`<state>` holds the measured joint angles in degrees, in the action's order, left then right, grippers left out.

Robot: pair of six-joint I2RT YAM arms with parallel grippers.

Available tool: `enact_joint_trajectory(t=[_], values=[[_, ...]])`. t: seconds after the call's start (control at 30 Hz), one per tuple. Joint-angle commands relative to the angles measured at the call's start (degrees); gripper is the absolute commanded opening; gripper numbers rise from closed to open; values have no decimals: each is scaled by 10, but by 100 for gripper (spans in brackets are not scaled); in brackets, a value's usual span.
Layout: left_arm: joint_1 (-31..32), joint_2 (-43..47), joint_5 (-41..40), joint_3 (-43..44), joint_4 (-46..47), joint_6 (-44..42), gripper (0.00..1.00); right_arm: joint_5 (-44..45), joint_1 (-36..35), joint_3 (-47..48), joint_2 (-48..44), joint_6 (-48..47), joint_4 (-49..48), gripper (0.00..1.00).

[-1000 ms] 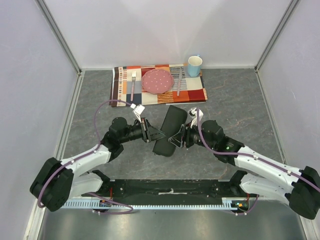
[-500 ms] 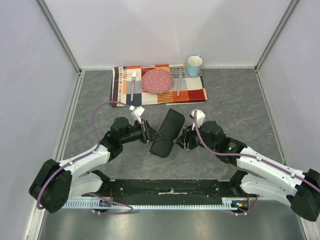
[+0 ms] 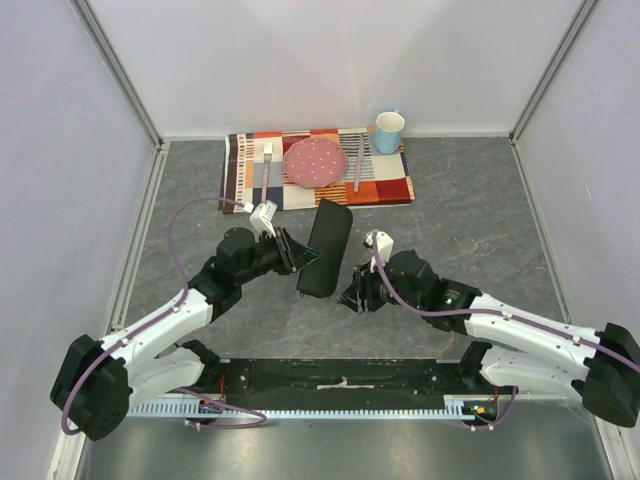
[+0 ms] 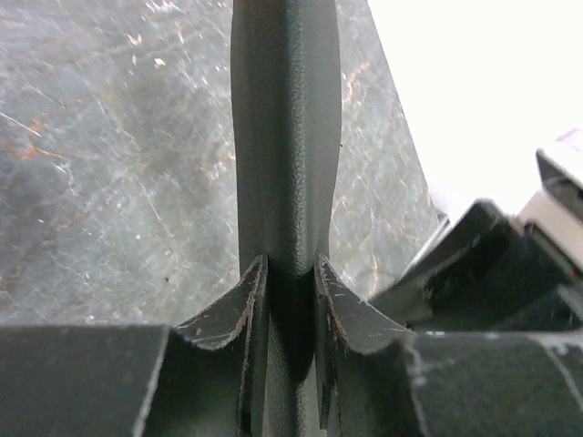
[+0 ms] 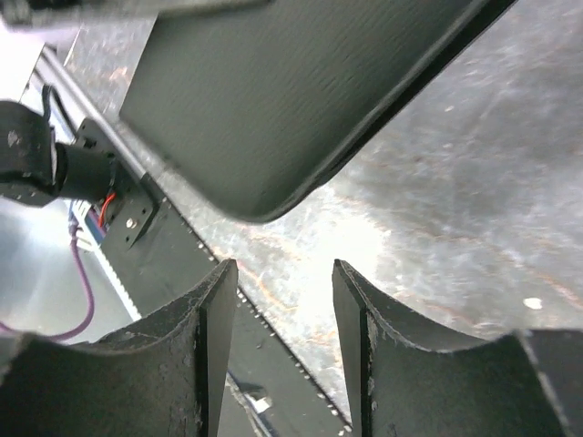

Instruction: Sort the hair-cutting tools

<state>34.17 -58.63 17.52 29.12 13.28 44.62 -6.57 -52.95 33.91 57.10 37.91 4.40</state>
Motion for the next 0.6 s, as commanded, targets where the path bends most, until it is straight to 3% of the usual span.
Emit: enact_joint_trajectory(t=[0.0,0.3,0.57], values=[[14,5,-105,37,9,-25,2,37,-52,11,29,59,-54,53],[77,-8,-276,87,-76,-27,2,147,-110,26,96,139,-117,51],[99,8,-309,106,-124,-37,2,187,-120,58,131,127,-104,50]])
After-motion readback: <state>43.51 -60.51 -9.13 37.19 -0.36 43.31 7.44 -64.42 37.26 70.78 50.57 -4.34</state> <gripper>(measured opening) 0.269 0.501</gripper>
